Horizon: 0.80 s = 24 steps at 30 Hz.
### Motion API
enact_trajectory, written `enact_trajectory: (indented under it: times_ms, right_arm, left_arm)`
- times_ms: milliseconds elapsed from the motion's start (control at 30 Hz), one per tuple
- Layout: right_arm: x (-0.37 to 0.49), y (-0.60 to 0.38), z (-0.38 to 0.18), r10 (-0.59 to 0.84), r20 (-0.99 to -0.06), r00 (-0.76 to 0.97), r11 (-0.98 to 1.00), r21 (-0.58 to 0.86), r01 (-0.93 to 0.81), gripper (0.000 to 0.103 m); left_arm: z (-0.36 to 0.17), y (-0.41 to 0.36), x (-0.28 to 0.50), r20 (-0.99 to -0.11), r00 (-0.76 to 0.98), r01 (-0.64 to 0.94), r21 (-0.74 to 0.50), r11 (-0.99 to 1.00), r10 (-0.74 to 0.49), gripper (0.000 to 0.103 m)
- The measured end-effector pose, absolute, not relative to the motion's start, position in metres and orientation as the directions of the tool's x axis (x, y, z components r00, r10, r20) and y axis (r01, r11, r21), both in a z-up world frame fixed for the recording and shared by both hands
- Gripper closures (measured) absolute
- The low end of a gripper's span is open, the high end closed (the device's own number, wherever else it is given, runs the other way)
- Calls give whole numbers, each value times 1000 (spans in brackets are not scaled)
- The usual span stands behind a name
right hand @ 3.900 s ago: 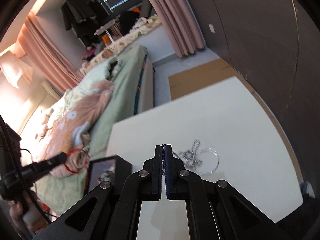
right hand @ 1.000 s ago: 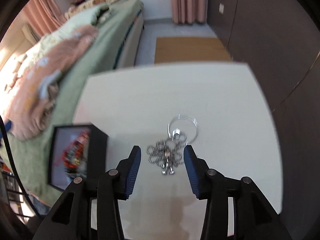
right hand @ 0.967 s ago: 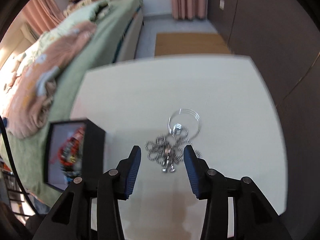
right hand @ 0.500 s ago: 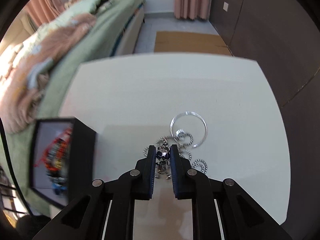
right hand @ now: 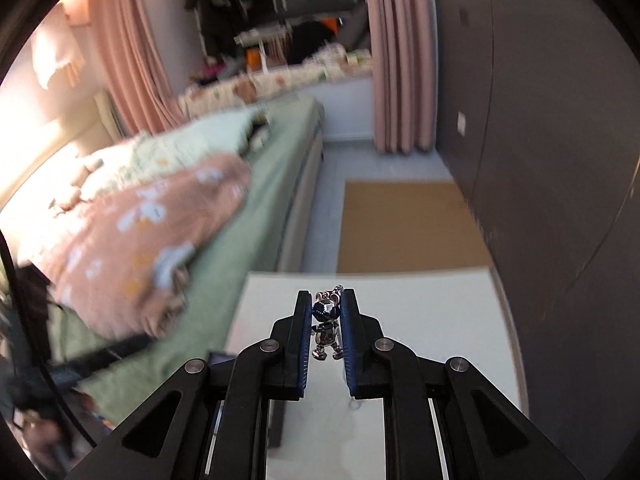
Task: Organize jewelry
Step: 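Lift the silver chain pendant and drop it into the box with the right tool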
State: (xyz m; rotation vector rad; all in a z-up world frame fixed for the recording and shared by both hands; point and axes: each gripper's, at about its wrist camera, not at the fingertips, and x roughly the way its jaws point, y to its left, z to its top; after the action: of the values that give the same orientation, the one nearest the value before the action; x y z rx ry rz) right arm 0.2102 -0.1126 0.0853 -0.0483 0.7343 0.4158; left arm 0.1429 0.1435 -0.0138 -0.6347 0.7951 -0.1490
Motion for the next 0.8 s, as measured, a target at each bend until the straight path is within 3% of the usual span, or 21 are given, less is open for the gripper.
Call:
enact_trajectory:
  times_ms: [433,800]
  right_arm:
    - [169,-81,203,463,-476,747,872,93,-481,88]
    - [149,-36,208,553,-484,678,806,104,-583,88]
  left_arm:
    - [-12,149,141,-607,710,-116,-601,791,-357,30]
    - [-13,163,138,-598,721,-136,-617,775,-349,30]
